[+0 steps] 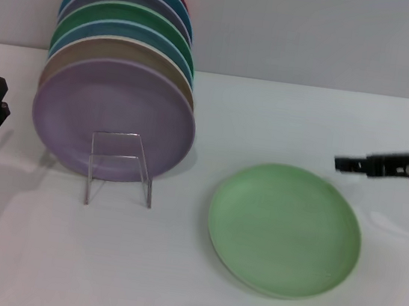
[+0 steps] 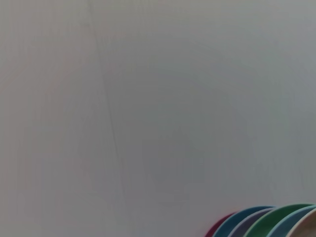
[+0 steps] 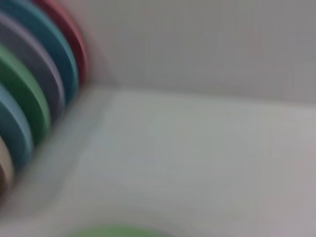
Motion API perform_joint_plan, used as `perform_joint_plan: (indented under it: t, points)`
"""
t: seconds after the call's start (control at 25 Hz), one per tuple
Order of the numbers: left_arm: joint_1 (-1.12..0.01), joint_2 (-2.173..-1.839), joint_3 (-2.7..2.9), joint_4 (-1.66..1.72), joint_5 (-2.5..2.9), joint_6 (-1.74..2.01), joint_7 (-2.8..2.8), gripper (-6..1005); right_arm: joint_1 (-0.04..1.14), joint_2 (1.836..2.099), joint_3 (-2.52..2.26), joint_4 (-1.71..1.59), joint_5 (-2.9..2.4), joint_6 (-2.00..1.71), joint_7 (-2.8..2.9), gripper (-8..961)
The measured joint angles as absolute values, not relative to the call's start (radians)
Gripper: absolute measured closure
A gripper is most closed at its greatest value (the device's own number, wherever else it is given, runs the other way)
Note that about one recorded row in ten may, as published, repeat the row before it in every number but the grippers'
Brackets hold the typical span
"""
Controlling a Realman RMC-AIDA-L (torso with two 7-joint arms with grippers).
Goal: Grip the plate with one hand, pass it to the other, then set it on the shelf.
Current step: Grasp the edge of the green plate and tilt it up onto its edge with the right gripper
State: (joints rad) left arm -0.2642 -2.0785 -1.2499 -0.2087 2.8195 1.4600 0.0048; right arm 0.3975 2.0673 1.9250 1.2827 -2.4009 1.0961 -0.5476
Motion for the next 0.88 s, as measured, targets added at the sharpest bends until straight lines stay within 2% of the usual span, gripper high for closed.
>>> perform_joint_plan:
  t: [0.12,0.88]
  points:
    - [-0.268,-2.078,-1.248,-0.209,2.819,1.454,0.005,198,0.429,2.076,1.911,1.279,-2.512,1.152,-0.515,189]
    - [-0.268,-2.078,-1.247,-0.219,2.819,1.451,0.005,199,0.534,2.076,1.863,1.112,-2.607,1.145,-0.481,189]
